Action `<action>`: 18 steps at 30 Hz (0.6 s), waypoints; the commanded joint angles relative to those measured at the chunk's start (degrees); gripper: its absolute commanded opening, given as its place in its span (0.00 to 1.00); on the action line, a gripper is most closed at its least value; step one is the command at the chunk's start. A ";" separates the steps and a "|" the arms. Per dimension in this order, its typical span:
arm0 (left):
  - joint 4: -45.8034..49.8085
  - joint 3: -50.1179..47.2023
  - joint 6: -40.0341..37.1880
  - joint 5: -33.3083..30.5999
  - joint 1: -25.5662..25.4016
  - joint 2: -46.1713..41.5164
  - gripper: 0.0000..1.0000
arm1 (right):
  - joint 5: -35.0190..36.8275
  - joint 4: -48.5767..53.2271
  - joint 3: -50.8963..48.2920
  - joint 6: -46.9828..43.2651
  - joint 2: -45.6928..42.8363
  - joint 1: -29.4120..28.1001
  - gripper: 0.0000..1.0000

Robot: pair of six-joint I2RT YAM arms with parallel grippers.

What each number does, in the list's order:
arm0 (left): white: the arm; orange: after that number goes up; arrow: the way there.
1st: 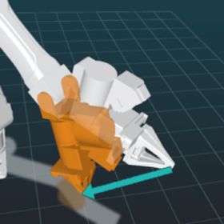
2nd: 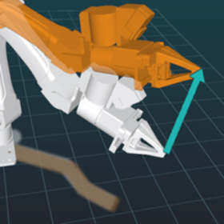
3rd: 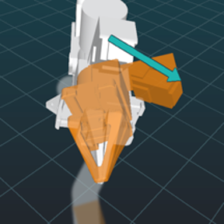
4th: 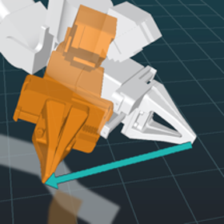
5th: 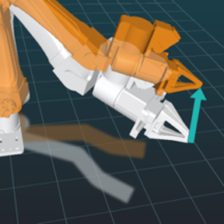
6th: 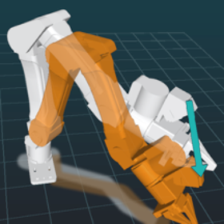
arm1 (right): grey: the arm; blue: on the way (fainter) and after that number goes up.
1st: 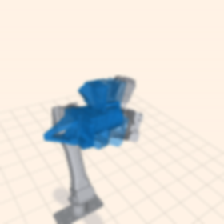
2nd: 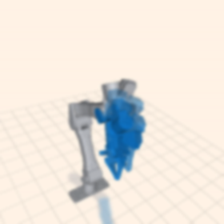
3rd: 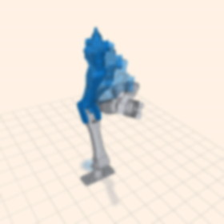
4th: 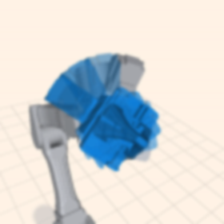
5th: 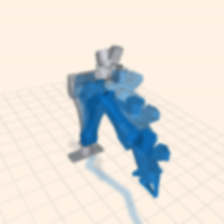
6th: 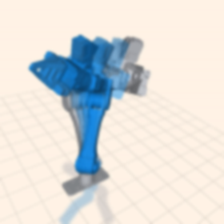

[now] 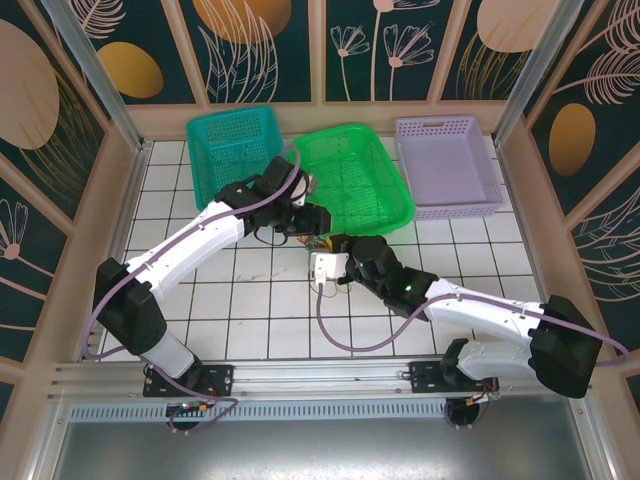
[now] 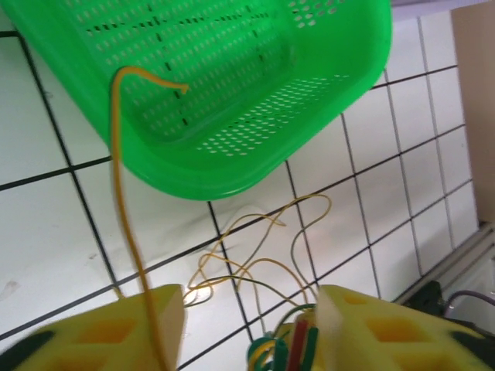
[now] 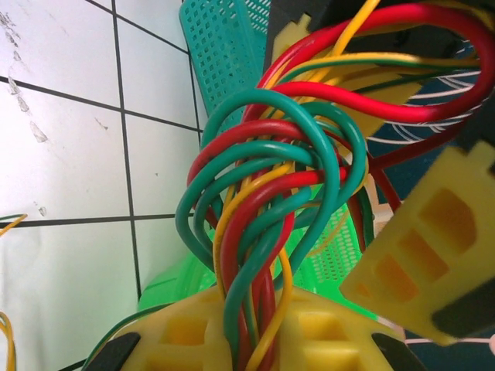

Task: Untangle the cables

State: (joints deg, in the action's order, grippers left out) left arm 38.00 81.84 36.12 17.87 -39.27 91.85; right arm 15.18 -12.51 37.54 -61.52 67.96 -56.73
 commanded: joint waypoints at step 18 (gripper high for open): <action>-47.57 -24.03 27.32 -14.82 1.53 -19.91 0.00 | -35.54 13.39 5.79 49.79 -2.95 12.98 0.00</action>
State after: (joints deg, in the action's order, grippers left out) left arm 11.14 63.24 53.01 14.31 -39.13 76.66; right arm -10.44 -2.79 43.16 -26.30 65.49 -46.46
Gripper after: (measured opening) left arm 0.088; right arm 0.124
